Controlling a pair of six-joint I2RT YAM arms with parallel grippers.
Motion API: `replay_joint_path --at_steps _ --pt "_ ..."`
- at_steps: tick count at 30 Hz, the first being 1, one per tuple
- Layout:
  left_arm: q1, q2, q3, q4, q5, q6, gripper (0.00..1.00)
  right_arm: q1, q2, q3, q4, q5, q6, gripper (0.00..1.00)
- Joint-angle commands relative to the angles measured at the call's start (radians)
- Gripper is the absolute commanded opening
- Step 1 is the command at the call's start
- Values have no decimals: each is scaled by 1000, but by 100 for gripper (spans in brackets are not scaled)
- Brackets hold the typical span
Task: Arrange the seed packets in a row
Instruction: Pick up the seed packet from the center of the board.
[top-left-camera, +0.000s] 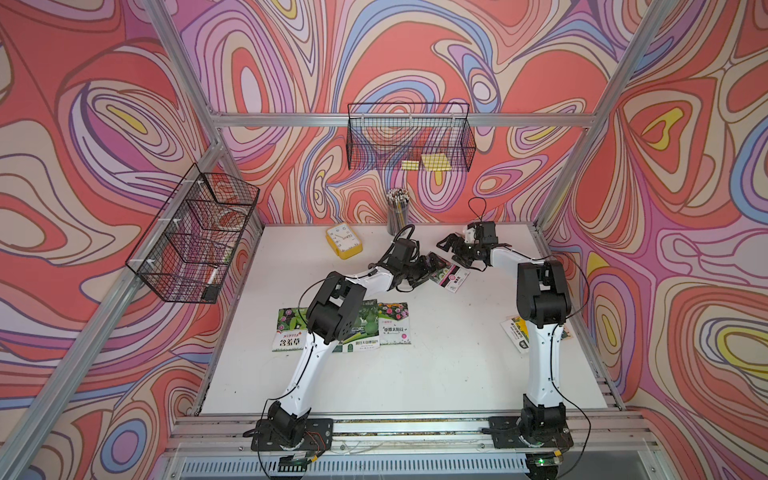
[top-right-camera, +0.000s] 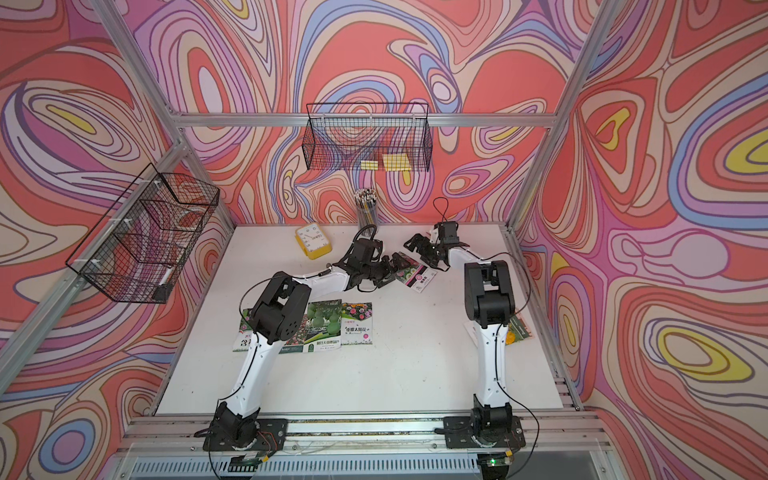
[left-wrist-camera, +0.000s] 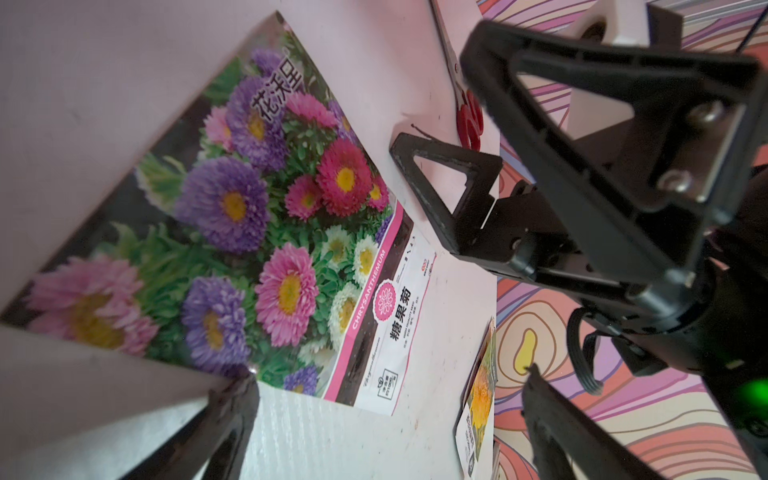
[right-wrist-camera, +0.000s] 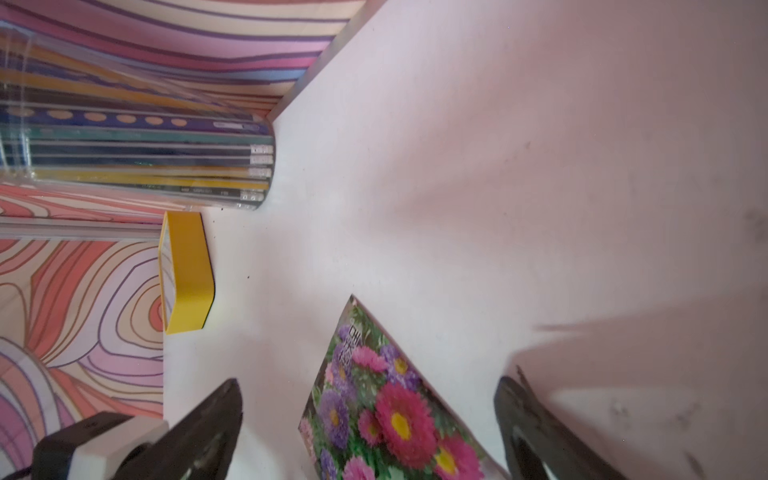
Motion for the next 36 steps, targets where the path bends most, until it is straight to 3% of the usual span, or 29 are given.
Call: replay_joint_path --at_steps 1,7,16,18,24,27,30,33,35,36 --pt "-2 67 -4 -123 -11 4 99 4 -22 -144 -18 -84 62 95" --pt "-6 63 -9 -124 7 7 99 2 -117 -322 49 -179 86 94" --pt "-6 6 -41 -152 27 49 99 0 -178 -425 123 -274 128 86" --pt "-5 -7 -68 -139 27 48 98 -1 -199 -448 118 -248 120 84" --pt "-5 -40 -107 -135 26 55 96 -19 -263 -516 116 -171 99 53" --pt "-5 -62 -116 -152 23 72 96 -20 -301 -533 74 -125 59 50" --pt "-5 -97 -137 -170 21 98 96 -21 -340 -562 61 -110 32 40" --pt "-5 -144 -178 -172 28 117 96 -20 -383 -612 89 -132 17 22" --pt "-5 -179 -211 -168 40 131 96 -20 -407 -649 116 -146 14 3" --pt "-5 -200 -230 -167 50 144 96 -21 -418 -668 136 -162 12 0"
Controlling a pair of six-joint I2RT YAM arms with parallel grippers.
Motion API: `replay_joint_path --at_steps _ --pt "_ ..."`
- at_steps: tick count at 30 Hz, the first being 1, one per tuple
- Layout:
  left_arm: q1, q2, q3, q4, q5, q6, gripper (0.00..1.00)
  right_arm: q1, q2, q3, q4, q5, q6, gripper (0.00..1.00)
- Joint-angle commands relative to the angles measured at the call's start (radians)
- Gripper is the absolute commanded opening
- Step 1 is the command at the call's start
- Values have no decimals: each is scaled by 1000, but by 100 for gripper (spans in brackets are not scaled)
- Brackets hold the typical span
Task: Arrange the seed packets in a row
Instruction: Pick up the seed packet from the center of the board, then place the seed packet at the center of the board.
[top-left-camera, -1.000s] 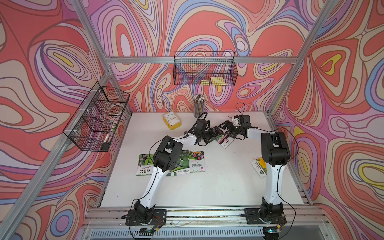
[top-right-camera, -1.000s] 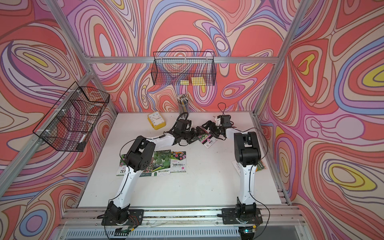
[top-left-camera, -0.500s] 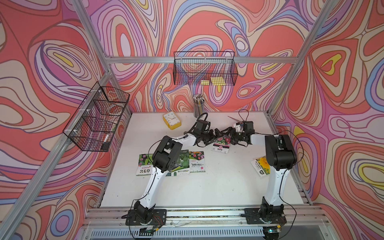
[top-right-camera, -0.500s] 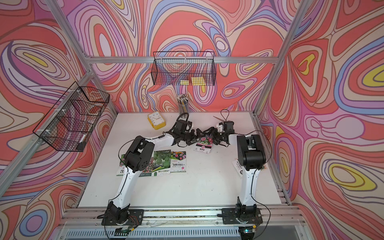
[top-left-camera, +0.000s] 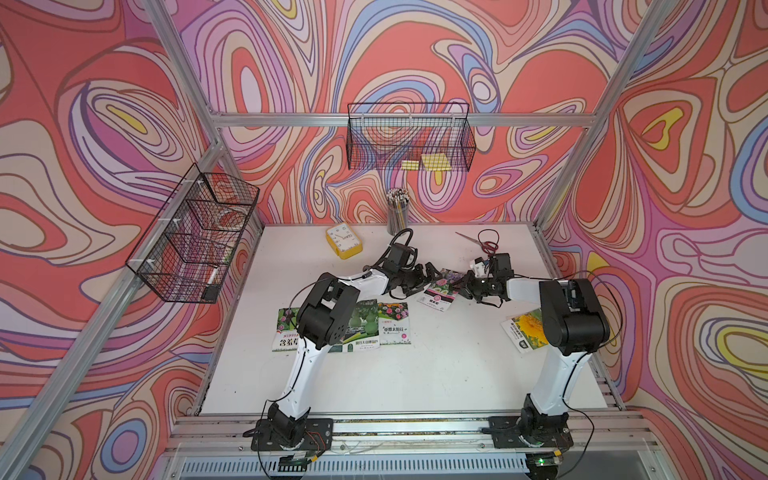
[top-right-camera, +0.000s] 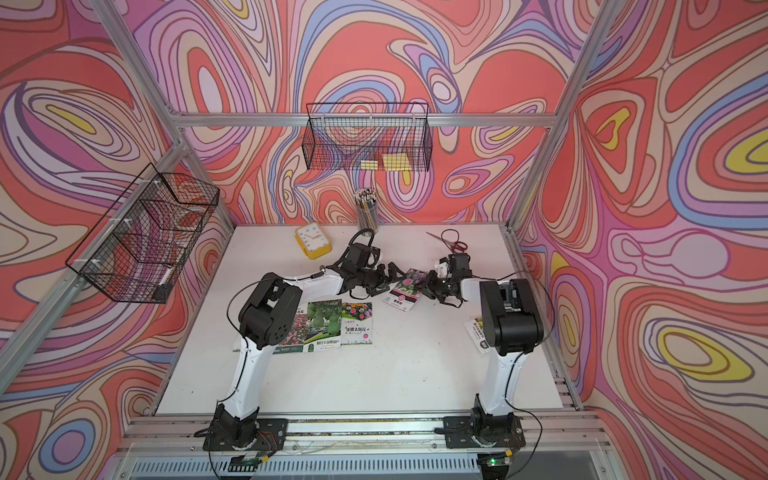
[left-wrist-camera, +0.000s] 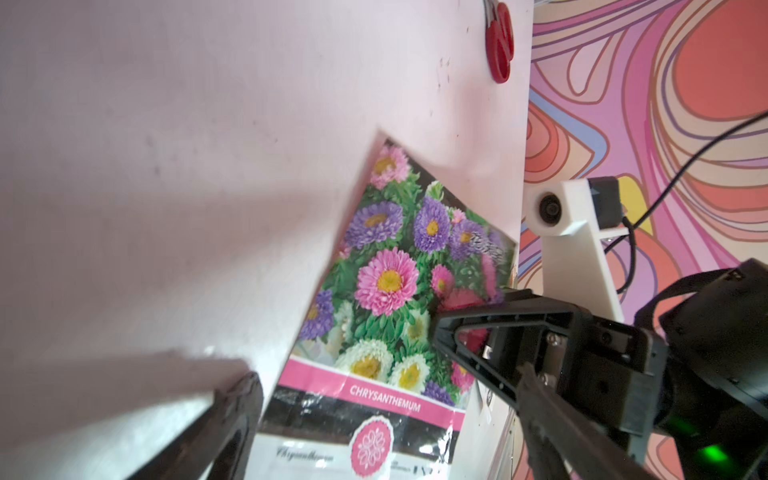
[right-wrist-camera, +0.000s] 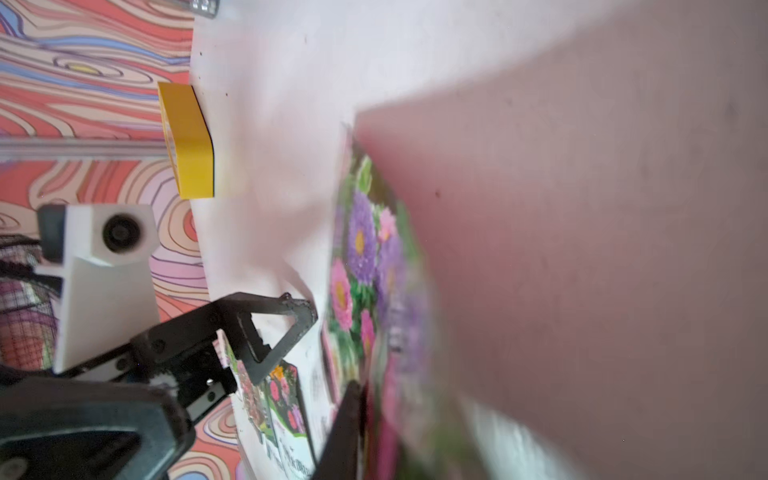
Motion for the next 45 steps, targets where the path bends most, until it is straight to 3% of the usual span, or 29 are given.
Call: replay_joint_path --at_steps 1,10,18,26,28,35,36,38,40,41,44,45 --pt "-4 -74 -61 -78 11 60 95 1 -55 -63 59 -32 -29 0" --pt "-4 -340 -236 -291 73 364 95 6 -232 -318 496 -272 115 0" --pt "-4 -441 -361 -207 127 336 95 36 -333 -390 635 -327 231 0" --pt "-4 -429 -338 -170 150 317 91 66 -437 -460 699 -346 304 0" --pt "-4 -433 -348 -114 192 287 83 66 -459 -461 657 -342 283 0" --pt "-22 -451 -369 -66 240 260 34 68 -479 -466 632 -328 274 0" --pt "-25 -450 -374 -50 249 249 26 69 -478 -464 632 -327 275 0" --pt "-30 -450 -389 -25 247 228 0 68 -476 -463 627 -324 273 0" --pt "-32 -459 -411 -3 237 212 0 68 -472 -460 614 -319 267 0" --pt "-33 -467 -422 6 228 204 0 68 -472 -459 593 -310 258 8" --pt "-37 -501 -470 48 192 167 0 68 -489 -450 486 -258 201 48" --pt "-40 -517 -491 72 178 147 0 68 -497 -449 451 -238 181 54"
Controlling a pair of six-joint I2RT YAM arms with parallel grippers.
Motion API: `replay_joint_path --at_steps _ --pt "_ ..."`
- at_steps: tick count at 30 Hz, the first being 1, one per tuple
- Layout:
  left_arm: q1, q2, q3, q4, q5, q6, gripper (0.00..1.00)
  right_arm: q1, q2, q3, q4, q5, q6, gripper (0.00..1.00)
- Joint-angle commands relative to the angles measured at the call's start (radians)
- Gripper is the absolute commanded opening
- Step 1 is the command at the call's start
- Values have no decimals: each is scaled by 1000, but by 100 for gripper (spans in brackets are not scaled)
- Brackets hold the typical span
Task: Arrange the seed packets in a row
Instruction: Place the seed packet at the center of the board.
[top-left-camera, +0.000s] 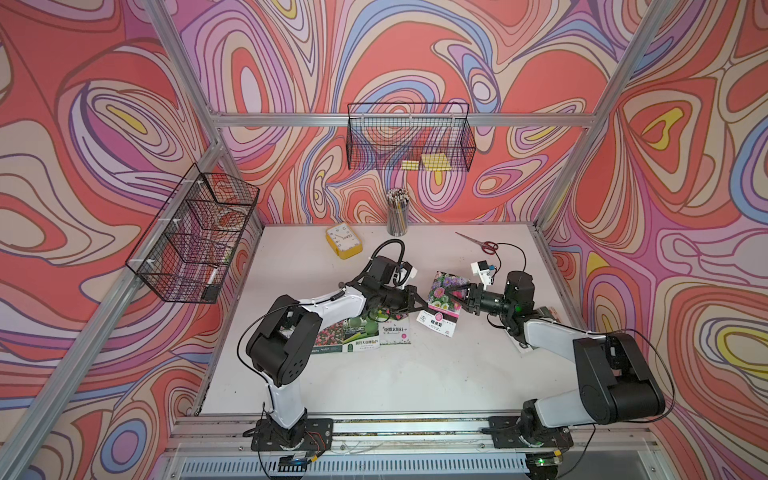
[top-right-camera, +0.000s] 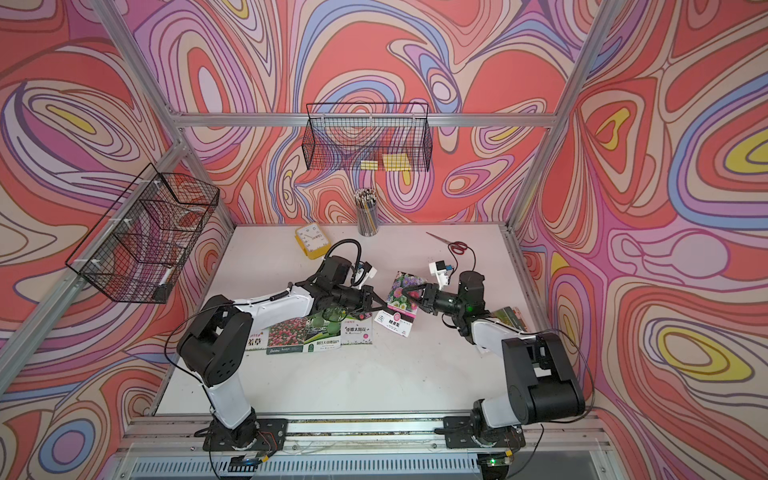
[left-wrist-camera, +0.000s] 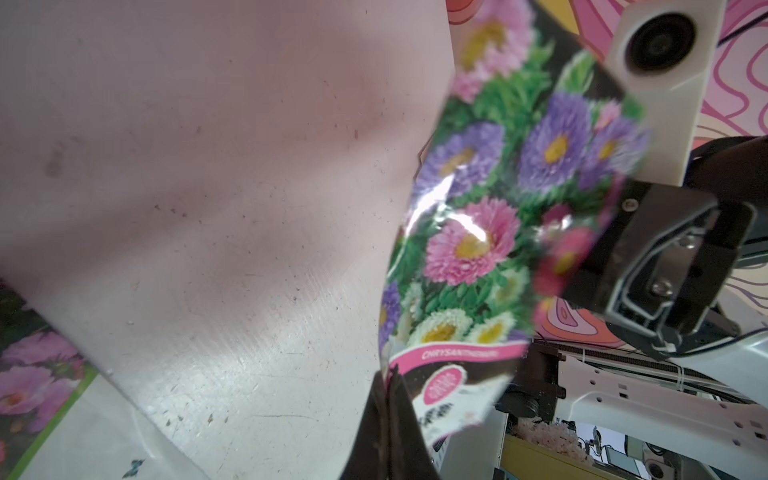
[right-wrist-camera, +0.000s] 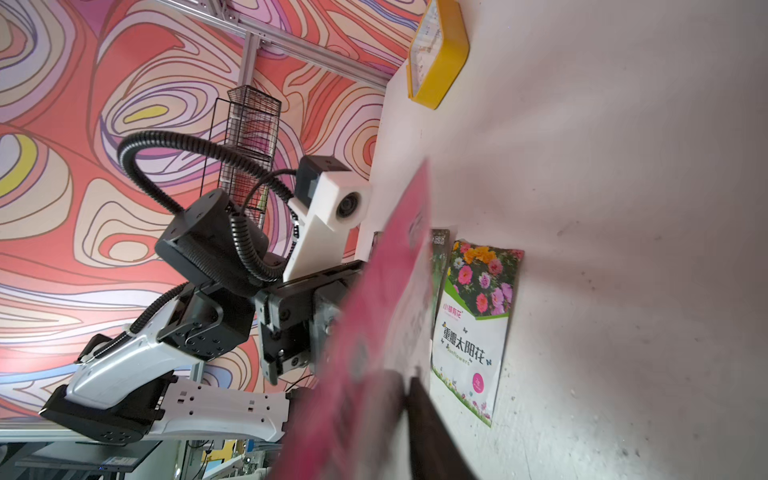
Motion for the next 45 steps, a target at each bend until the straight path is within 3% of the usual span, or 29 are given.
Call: replay_joint_path --at_steps 1,4,13,20,22,27,28,29,32,34,38,45 --pt "-13 -77 -56 93 -42 -68 0 7 -35 10 -141 78 -81 58" --pt "-15 -137 -132 156 -134 -127 0 6 -36 6 -185 112 -99 62" --pt "-42 -188 -267 441 -344 -316 0 10 -6 -91 77 61 58 60" --pt "-61 -153 -267 511 -375 -371 0 12 -6 -107 156 52 116 46" --pt "-61 -142 -266 514 -371 -381 0 11 -3 -113 170 54 123 39" --pt "-64 -120 -265 530 -347 -401 0 11 7 -125 197 69 136 3" --pt "-64 -119 -265 530 -340 -406 0 11 9 -125 193 71 134 0" --pt "-64 -120 -263 520 -325 -406 5 12 10 -125 178 75 125 0" --pt "-61 -167 -238 367 -321 -338 56 12 4 -122 81 90 52 0" --pt "-53 -233 -205 130 -400 -240 75 11 -7 -113 -43 119 -35 0" --pt "-26 -372 -159 -206 -599 -89 82 16 -4 -101 -193 175 -150 0" --pt "44 -526 -209 -309 -669 -49 83 115 86 -44 -290 287 -216 0"
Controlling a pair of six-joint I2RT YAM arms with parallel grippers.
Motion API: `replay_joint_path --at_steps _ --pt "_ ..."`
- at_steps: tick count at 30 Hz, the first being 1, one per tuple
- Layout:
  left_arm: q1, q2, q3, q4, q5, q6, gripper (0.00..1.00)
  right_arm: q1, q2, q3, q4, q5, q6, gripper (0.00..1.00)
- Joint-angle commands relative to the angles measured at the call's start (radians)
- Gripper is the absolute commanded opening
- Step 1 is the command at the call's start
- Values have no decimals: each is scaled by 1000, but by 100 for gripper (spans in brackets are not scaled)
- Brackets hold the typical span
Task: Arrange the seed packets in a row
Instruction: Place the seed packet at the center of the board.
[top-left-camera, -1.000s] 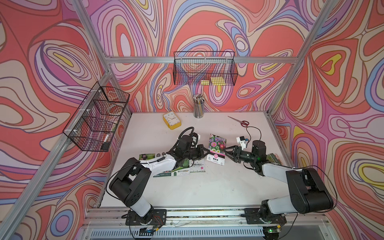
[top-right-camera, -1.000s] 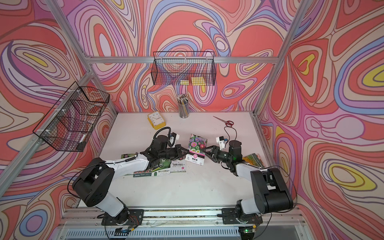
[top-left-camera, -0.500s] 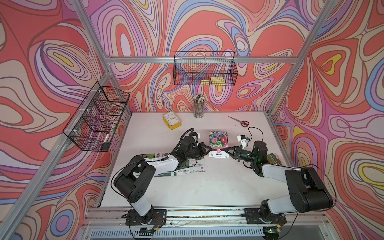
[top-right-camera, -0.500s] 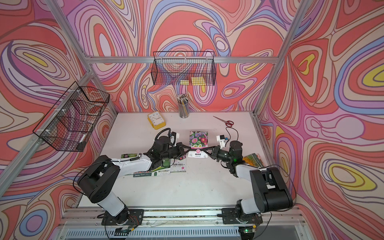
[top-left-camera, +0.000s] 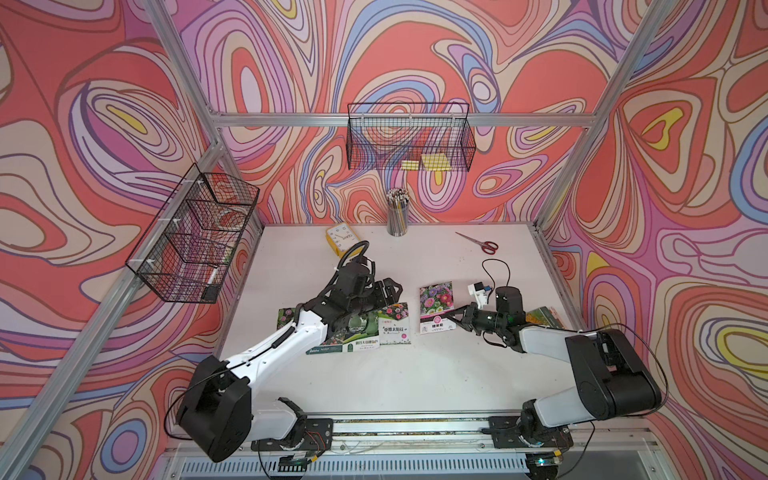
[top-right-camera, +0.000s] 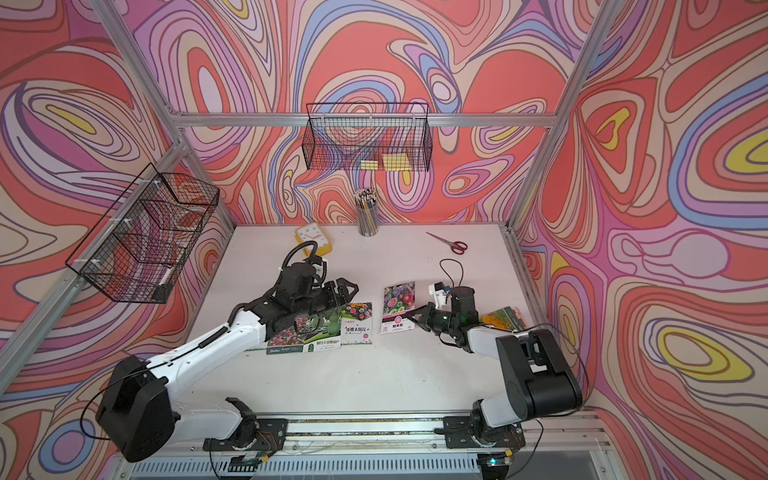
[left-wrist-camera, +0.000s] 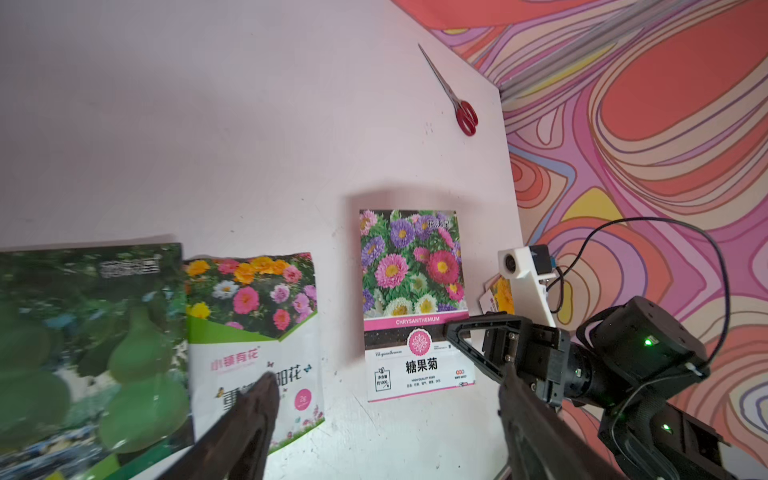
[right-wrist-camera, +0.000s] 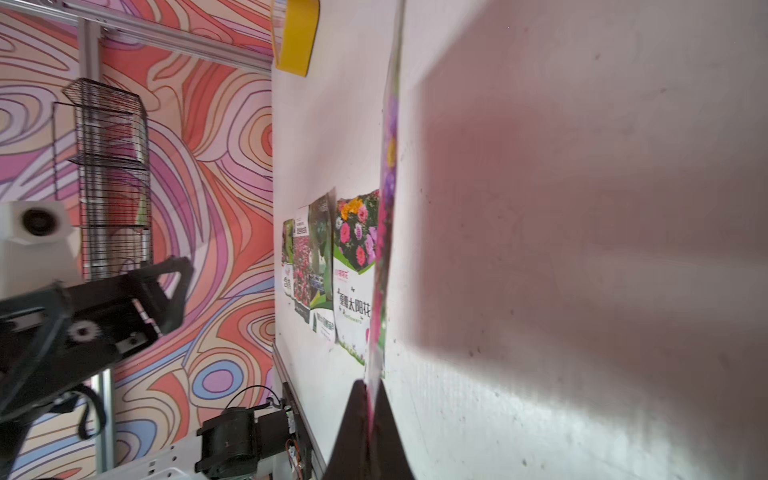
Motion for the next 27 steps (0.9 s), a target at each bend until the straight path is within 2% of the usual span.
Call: replay_joint_path --at_steps 1,27 --pt "10 -28 -21 -129 -68 54 84 52 42 38 -83 91 -71 0" --pt "16 -10 -45 -97 -17 56 82 121 122 35 -11 134 -17 0"
